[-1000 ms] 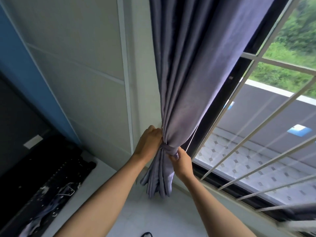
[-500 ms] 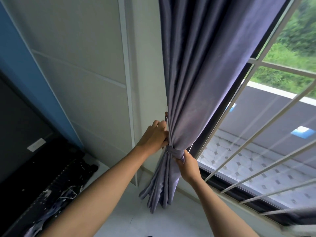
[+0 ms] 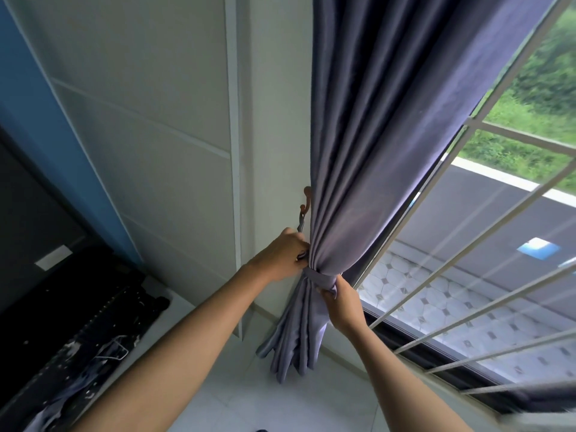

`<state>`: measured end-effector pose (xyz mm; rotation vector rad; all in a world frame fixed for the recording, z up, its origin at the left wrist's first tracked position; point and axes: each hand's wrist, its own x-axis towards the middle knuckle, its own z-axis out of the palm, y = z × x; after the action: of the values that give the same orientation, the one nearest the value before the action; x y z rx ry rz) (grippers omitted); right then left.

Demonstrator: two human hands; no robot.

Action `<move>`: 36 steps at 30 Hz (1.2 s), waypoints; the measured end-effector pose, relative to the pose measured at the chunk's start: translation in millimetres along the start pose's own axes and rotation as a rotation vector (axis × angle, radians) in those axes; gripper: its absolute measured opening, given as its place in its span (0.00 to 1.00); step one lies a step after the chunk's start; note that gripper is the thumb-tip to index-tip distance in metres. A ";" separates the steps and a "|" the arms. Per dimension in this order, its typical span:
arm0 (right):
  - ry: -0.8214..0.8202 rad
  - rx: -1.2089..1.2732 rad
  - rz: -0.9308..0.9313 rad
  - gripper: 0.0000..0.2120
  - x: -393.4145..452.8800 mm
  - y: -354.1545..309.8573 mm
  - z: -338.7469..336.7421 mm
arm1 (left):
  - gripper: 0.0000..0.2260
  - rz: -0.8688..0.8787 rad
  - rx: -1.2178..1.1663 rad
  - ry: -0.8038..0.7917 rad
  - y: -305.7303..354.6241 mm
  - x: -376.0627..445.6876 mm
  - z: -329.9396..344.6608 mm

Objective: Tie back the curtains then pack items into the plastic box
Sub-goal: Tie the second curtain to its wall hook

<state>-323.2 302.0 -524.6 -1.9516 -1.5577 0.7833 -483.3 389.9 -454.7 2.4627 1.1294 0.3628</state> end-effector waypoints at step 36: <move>0.078 -0.044 0.048 0.10 -10.1 -4.2 3.0 | 0.08 -0.174 -0.326 0.208 -9.6 -52.3 -20.1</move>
<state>-330.0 293.1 -522.5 -2.0333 -1.4993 0.6891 -531.0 360.5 -444.8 2.0635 1.2461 0.7024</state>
